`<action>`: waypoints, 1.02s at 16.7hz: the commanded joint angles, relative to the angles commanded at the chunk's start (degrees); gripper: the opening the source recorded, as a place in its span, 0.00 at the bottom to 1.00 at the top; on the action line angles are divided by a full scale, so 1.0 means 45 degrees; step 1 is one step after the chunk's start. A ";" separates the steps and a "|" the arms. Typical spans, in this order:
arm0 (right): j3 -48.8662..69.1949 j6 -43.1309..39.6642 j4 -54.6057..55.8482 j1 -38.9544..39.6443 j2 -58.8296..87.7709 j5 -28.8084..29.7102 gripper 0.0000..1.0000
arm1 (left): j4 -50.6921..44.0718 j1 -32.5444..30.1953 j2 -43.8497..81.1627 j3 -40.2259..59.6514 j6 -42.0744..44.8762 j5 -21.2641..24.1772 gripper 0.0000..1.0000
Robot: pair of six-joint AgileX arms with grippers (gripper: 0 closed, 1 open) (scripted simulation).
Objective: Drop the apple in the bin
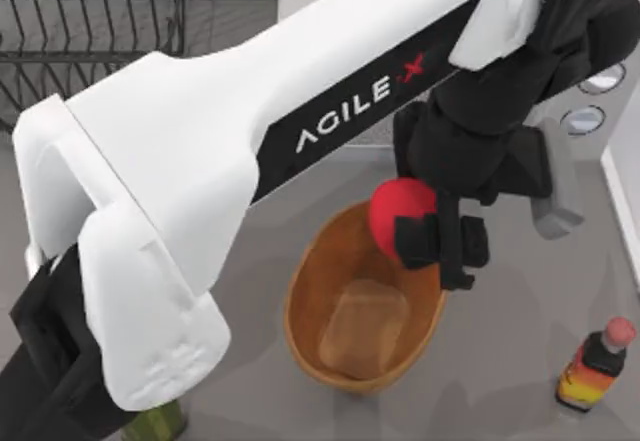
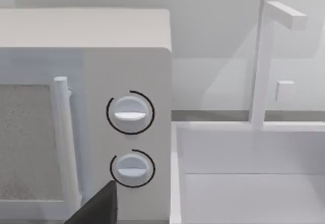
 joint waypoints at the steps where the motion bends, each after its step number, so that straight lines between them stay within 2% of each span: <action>1: 0.0000 0.0000 0.0000 0.0000 0.0000 0.0000 1.00 | 0.0000 0.0000 0.0000 0.0000 0.0000 0.0000 0.00; 6: 0.0000 0.0000 0.0000 0.0000 0.0000 0.0000 1.00 | 0.0259 0.0056 0.0120 0.0212 0.0002 0.0019 0.00; 17: 0.0000 0.0000 0.0000 0.0000 0.0000 0.0000 1.00 | 0.3065 0.0335 -0.1067 -0.4087 0.0112 0.0011 0.00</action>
